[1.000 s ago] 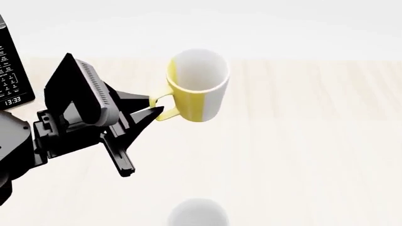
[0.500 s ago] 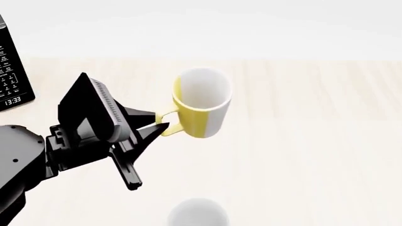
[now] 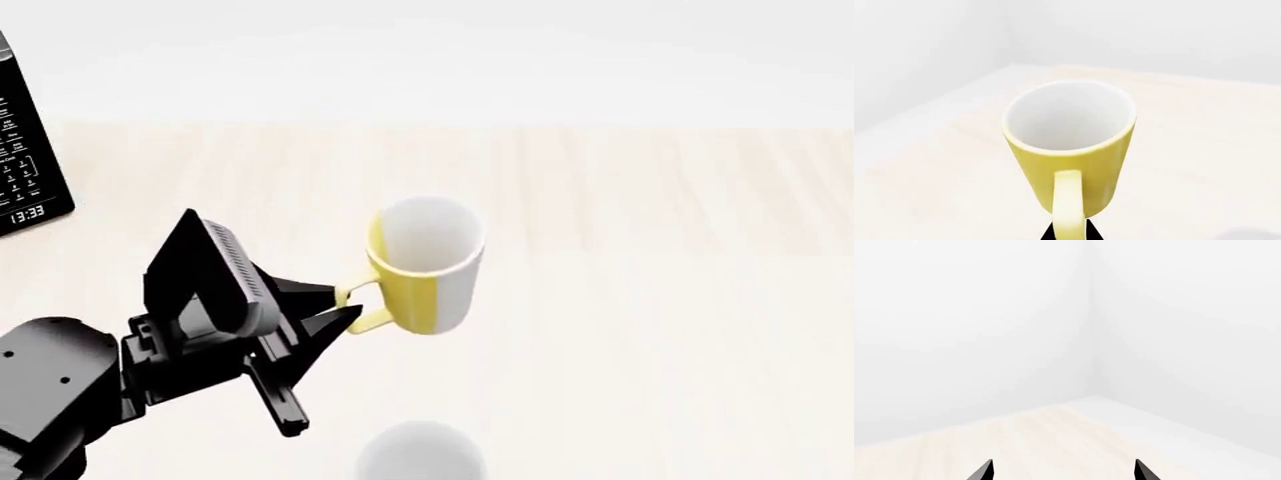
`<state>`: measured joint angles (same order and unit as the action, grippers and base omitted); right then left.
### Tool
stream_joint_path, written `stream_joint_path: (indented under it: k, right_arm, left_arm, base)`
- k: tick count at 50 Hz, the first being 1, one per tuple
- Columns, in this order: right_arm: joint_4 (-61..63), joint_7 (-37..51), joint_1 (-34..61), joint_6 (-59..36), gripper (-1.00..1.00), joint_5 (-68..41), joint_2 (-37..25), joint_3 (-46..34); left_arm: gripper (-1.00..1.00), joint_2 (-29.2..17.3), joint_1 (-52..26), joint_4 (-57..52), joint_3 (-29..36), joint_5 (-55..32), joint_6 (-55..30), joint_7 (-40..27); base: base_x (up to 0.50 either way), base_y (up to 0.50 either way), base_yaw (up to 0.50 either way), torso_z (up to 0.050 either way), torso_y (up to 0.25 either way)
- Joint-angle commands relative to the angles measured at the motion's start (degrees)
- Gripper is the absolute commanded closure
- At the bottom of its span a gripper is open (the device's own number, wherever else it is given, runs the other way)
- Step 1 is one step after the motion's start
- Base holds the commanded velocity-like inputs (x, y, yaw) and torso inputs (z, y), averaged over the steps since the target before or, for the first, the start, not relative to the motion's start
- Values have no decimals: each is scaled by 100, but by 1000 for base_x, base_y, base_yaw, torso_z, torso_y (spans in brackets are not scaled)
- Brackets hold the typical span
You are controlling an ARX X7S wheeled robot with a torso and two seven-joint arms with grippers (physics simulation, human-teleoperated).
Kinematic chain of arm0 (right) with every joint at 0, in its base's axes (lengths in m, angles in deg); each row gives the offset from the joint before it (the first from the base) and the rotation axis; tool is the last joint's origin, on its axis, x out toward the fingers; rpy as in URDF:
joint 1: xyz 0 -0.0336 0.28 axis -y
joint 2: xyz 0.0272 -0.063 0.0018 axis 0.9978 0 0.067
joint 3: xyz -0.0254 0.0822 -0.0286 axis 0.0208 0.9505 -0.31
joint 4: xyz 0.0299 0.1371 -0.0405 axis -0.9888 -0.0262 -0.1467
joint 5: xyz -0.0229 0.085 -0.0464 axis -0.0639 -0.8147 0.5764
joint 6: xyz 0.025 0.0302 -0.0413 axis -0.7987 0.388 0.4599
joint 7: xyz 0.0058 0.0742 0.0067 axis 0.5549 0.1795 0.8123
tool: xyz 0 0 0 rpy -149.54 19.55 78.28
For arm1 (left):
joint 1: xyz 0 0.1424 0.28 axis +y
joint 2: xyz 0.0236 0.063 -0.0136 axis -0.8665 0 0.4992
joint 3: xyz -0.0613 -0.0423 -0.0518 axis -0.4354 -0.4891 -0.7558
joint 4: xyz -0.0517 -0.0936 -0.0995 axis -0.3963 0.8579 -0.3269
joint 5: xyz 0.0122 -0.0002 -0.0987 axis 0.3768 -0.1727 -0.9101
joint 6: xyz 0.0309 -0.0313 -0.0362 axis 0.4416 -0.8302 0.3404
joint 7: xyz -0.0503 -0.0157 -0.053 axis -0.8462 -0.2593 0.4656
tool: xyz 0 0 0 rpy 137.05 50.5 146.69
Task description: Put the yellow and white mug to the front of the white mug.
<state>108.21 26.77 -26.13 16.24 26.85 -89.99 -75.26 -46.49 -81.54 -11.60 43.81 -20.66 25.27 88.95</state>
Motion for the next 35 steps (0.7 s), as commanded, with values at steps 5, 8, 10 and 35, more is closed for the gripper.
stream_joint_path:
  k: [5, 8, 10, 35]
  right_arm:
    - [-9, 19, 1, 21, -100, 17, -17, -35]
    - [-1, 23, -1, 24, -100, 16, -21, -39]
    - [-2, 24, -1, 25, -100, 13, -25, -42]
    - [16, 60, -18, 52, -100, 8, -55, -69]
  left_arm:
    - [100, 198, 80, 707, 23, 20, 510, 161]
    - [100, 233, 88, 814, 30, 40, 597, 165]
    - [100, 260, 105, 908, 39, 61, 689, 179]
    - [100, 647, 210, 2285, 182, 255, 1513, 402]
  base:
    - [0, 0, 0, 0, 2]
    - [0, 0, 0, 0, 0]
    - [0, 0, 0, 0, 0]
    - [0, 0, 0, 0, 0]
